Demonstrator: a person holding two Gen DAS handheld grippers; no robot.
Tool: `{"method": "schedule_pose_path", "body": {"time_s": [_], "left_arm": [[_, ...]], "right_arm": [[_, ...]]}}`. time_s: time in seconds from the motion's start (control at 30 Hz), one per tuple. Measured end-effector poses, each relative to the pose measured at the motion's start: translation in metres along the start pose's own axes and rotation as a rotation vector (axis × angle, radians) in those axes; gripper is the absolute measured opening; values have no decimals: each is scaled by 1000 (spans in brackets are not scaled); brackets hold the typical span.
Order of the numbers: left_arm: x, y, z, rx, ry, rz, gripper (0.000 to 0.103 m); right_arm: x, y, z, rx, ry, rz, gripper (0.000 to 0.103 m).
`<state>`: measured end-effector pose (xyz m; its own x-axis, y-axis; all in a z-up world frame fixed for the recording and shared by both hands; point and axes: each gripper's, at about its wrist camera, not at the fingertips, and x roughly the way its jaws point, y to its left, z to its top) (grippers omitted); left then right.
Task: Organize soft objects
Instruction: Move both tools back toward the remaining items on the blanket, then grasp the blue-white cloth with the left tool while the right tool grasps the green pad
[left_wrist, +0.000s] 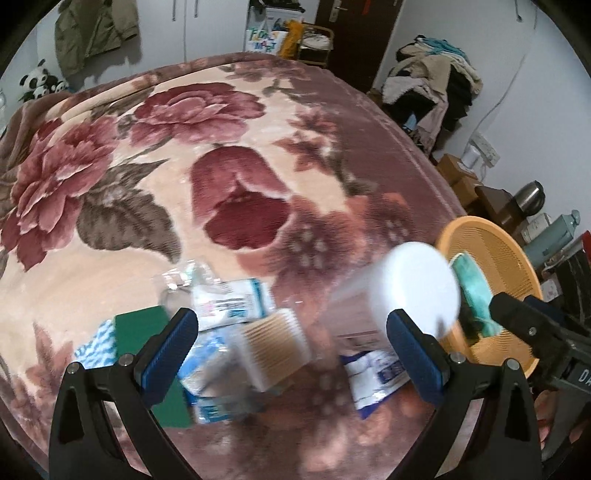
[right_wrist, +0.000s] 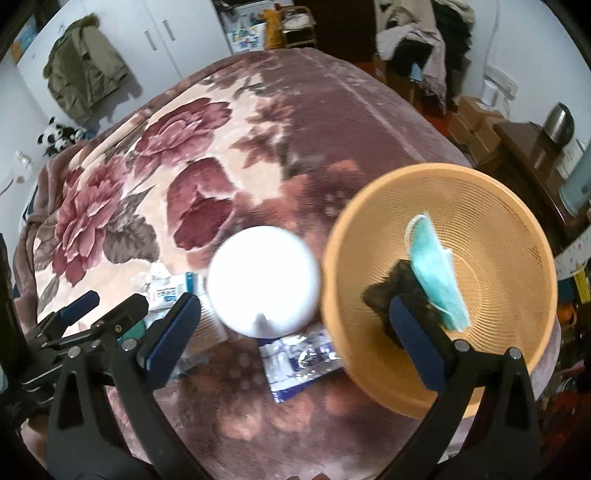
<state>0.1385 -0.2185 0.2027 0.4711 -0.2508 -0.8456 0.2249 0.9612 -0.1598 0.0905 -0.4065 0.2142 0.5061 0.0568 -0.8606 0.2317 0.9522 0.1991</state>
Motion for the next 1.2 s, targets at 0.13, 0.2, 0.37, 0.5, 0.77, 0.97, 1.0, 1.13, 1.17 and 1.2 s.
{"method": "schedule_pose_path", "body": {"time_s": [0.13,0.2,0.37,0.5,0.77,0.97,1.0,1.13,1.17,1.2], "left_arm": [[1,34,-4,-34,13,22,102],[2,50,-6,-55,17,38,102],[1,88,-11,-106,21,65,102],[1,112,-16,-133,22,75,102],[9,158,-31,-198,49,94,102],[14,198,-50,-246,72,122,102],[16,206,-54,-258,78,127,102],[20,233,-70,-289,97,142,102],[21,238,-73,-296,102,144,102],[22,245,-78,-307,108,145,102]], "right_arm": [[7,27,-2,-49,2,7,103],[11,42,-2,-80,3,11,103],[21,74,-3,-136,11,32,103],[28,96,-5,-170,17,51,103],[50,137,-18,-255,58,79,103],[73,166,-33,-283,120,127,103],[77,168,-36,-282,133,134,103],[96,182,-50,-279,191,165,103],[101,186,-55,-280,204,175,103],[104,191,-59,-280,216,184,103]]}}
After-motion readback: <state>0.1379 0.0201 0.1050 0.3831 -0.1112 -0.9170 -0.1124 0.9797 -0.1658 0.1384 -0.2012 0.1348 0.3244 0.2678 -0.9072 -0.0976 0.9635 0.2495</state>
